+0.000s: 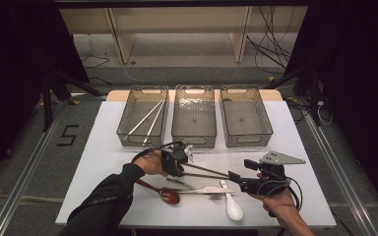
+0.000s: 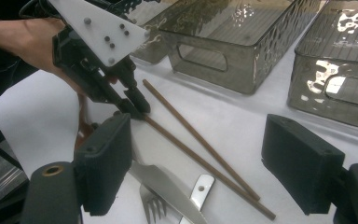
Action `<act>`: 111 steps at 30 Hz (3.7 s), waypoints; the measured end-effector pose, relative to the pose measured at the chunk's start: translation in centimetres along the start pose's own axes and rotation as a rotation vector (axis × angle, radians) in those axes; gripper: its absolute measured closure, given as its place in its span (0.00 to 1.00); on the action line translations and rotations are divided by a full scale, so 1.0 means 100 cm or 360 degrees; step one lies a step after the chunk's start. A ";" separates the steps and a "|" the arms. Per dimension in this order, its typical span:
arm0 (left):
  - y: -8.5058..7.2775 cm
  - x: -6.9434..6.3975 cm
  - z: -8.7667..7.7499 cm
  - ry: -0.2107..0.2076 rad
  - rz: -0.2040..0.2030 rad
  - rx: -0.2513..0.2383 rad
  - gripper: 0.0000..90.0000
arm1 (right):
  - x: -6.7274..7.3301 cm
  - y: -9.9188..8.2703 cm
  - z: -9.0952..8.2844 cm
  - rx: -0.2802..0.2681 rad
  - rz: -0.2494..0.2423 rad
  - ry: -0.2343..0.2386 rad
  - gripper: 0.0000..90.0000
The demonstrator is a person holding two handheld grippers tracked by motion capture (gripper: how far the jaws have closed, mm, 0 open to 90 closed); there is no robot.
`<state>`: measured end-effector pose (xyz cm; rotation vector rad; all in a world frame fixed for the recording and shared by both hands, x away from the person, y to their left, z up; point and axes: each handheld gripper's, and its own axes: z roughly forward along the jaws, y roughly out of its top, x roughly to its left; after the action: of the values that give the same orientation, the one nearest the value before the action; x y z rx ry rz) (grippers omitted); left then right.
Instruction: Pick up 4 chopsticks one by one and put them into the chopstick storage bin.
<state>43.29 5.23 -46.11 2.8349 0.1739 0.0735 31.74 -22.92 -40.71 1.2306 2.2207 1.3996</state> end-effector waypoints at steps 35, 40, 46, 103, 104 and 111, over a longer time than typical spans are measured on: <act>-0.003 0.001 -0.031 0.0040 -0.0141 -0.0255 0.93 | -0.002 0.001 -0.002 -0.0018 0.0004 -0.0008 0.28; -0.008 0.006 -0.052 0.0098 -0.0224 -0.0378 0.93 | -0.002 0.001 -0.003 -0.0021 0.0001 -0.0006 0.28; -0.018 0.015 -0.081 0.0179 -0.0364 -0.0557 0.93 | -0.002 0.001 -0.002 -0.0016 0.0003 -0.0010 0.28; -0.133 0.112 -0.103 0.0638 -0.1271 -0.0636 0.93 | -0.002 0.000 0.000 -0.0007 0.0010 -0.0008 0.28; -0.133 0.113 -0.102 0.0640 -0.1278 -0.0638 0.93 | -0.002 0.000 0.000 -0.0007 0.0010 -0.0008 0.28; -0.137 0.113 -0.099 0.0646 -0.1303 -0.0621 0.93 | -0.002 0.000 0.000 -0.0006 0.0011 -0.0007 0.28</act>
<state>52.28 22.56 -40.36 2.1364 1.2255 0.4403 31.87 -23.08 -40.69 1.2400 2.2120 1.4013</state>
